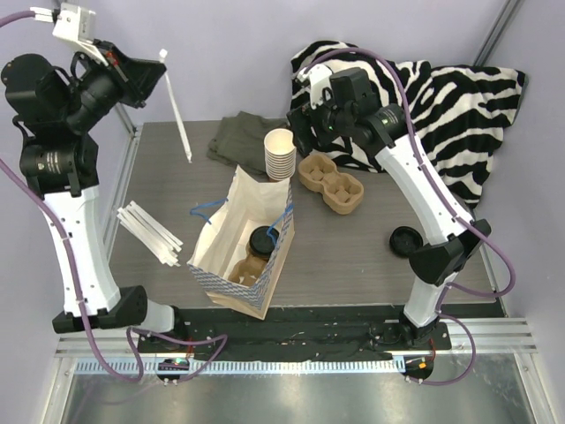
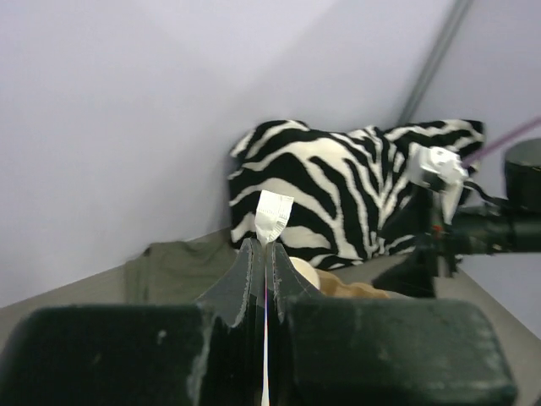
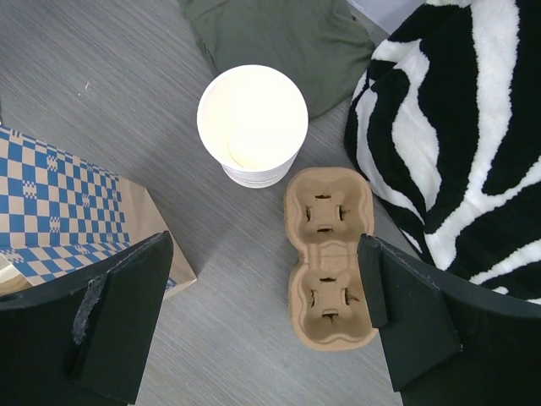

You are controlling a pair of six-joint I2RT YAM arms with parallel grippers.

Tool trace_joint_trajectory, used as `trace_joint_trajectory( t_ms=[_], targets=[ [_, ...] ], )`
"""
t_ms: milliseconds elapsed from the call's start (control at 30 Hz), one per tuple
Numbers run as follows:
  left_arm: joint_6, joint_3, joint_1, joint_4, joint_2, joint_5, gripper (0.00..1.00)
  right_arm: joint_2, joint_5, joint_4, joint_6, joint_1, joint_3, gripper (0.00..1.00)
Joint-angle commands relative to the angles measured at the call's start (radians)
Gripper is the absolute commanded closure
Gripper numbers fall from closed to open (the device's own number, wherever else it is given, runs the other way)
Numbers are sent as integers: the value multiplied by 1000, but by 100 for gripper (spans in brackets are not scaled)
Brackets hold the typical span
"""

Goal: Pack the takeout coffee

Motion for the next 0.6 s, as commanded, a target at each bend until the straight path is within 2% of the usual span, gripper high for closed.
trace_joint_trajectory(
  t_ms=[0, 200, 267, 333, 567],
  targets=[
    [32, -8, -114, -45, -45, 67, 100, -75, 22, 50, 8, 2, -8, 0],
    [153, -48, -384, -175, -68, -43, 100, -100, 66, 59, -11, 2, -11, 0],
    [184, -82, -438, -186, -80, -79, 100, -115, 66, 59, -20, 2, -27, 0],
    [205, -157, -531, -185, -103, -210, 100, -126, 101, 61, -23, 2, -34, 0],
    [251, -473, -700, -82, -221, -407, 100, -163, 138, 62, -52, 4, -66, 0]
  ],
)
